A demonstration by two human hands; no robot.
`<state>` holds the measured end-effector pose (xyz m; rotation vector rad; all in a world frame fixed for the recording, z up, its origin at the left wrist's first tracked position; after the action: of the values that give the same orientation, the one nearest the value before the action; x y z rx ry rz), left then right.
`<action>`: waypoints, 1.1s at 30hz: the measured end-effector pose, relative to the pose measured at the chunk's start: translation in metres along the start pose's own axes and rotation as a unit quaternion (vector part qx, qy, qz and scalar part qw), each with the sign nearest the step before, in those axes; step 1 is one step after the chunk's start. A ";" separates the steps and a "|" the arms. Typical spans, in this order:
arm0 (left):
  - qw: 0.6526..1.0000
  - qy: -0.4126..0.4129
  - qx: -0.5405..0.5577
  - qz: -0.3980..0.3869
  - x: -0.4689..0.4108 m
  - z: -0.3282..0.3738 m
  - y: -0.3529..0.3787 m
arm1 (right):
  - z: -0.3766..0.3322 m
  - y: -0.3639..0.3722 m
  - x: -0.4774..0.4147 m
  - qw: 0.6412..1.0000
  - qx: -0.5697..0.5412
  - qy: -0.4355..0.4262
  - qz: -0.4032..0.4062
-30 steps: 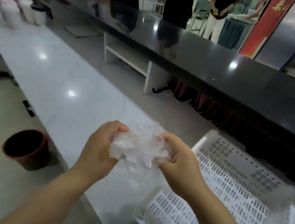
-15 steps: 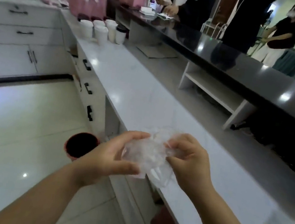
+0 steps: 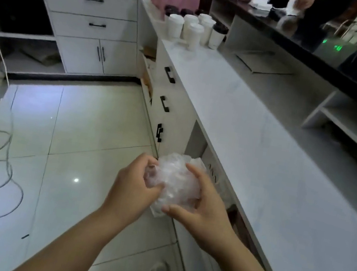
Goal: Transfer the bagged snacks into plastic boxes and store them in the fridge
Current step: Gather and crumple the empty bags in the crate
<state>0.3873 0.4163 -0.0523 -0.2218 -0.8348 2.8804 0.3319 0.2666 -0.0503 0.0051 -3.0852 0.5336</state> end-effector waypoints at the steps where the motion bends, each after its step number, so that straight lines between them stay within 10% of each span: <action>1: 1.000 -0.006 0.008 -0.028 -0.010 -0.007 0.002 | 0.004 0.004 -0.015 0.998 0.066 -0.023 0.009; 11: 0.929 -0.233 0.135 -0.253 -0.127 -0.093 0.029 | 0.103 0.032 -0.183 0.979 0.165 -0.082 -0.092; 33: 0.870 -0.271 -0.230 -0.342 -0.295 -0.434 0.106 | 0.408 0.167 -0.429 0.885 0.375 0.231 -0.151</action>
<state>0.7444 0.5033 -0.4416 0.7304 -1.3435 2.0355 0.7557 0.2875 -0.4953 0.3057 -2.1874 1.4094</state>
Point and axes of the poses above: each hand's wrist, its own x-axis away from the middle knuckle, its own y-axis out of the palm, z = x × y, the point moved 3 cm from there along -x, towards the middle knuckle, and after that the axes turned 3 degrees about -x, right-handed, at the moved point
